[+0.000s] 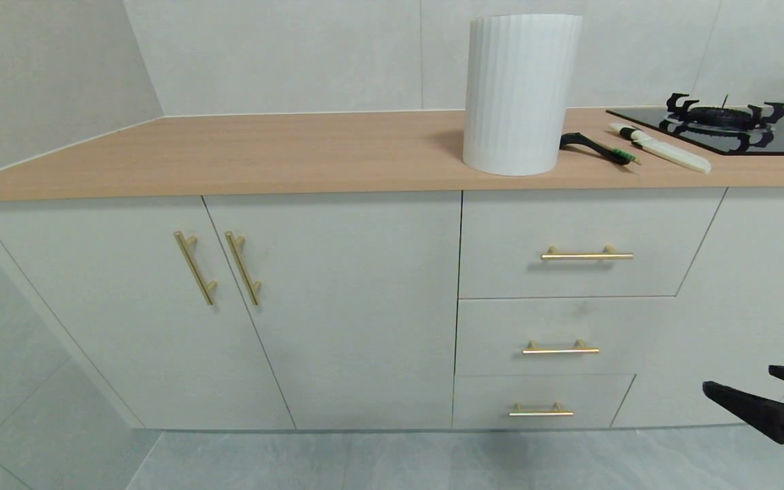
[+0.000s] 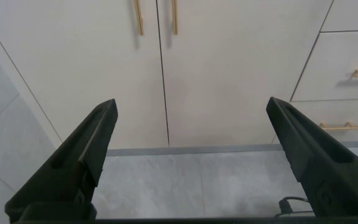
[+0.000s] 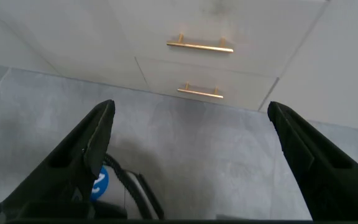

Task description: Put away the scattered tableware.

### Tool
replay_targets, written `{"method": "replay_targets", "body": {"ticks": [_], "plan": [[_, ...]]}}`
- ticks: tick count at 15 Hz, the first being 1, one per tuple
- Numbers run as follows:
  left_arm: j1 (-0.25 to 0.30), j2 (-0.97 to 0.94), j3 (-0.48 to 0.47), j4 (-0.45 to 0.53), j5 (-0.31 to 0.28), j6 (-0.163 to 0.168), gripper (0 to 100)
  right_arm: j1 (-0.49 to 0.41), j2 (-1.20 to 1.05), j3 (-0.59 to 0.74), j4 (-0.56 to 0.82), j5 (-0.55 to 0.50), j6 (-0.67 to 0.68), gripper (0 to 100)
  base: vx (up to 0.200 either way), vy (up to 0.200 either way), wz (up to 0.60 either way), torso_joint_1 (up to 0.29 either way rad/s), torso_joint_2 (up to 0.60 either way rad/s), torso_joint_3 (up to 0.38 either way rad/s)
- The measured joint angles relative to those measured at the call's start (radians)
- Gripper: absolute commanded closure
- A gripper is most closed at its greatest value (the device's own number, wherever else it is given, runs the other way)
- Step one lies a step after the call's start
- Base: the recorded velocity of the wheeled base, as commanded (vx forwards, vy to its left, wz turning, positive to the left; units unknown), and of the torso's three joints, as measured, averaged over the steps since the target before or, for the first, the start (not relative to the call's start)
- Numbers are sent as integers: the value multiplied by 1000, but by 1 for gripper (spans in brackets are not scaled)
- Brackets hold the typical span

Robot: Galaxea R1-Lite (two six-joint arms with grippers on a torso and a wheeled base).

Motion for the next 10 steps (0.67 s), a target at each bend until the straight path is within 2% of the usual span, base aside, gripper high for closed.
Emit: {"method": "replay_targets", "body": {"ticks": [3,8,10], "plan": [[0,0,0,0,0,0,0,34,172,-49,-67,-5,-2,0,0,0,0,0,0,0],[0,0,0,0,0,0,0,62,471,-254,-78,-11,-25,0,0,0,0,0,0,0],[0,0,0,0,0,0,0,81,594,-306,-94,-50,-29,0,0,0,0,0,0,0]]}}
